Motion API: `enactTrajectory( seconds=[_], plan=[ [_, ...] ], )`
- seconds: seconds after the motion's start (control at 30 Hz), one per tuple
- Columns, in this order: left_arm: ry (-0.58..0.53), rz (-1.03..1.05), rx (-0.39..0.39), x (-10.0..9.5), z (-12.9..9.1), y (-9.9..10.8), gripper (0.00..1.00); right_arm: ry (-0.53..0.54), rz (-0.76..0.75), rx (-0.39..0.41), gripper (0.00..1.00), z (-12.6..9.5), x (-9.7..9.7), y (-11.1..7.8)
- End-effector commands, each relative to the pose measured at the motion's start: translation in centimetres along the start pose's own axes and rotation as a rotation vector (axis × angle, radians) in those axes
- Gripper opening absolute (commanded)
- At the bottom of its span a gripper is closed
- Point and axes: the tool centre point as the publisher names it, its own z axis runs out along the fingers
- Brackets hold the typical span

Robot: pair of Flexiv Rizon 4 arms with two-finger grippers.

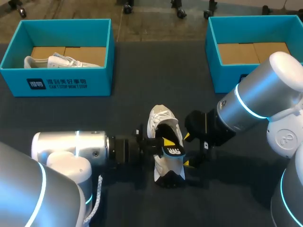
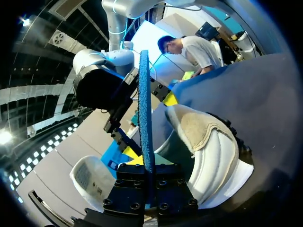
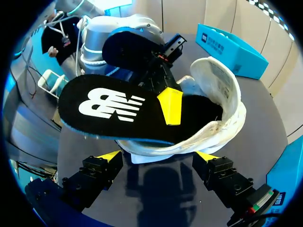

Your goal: Take the shoe out of the shoebox, open the shoe tongue, remove and reinsert the insole, then place the shoe into the shoebox

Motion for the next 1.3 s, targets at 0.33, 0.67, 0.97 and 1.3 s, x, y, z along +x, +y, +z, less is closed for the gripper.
enactTrajectory(
  seconds=[0.33,0.67,0.97,1.3],
  plan=[
    [0.002,-0.045,0.023,-1.4,-0.9,-2.5,0.27,-0.002,0.0,-0.001,1.0,0.1,0.1,-0.1],
    [0.028,-0.012,0.074,-0.7,-0.6,-4.1,0.0,-0.002,0.0,-0.001,1.0,0.1,0.1,-0.1],
    [0.031,0.066,0.032,0.1,0.3,-1.3,0.0,-0.002,0.0,-0.001,1.0,0.1,0.1,-0.1],
    [0.015,0.031,-0.013,-0.7,0.2,-0.3,0.0,-0.002,0.0,-0.001,1.0,0.1,0.1,-0.1]
  ],
)
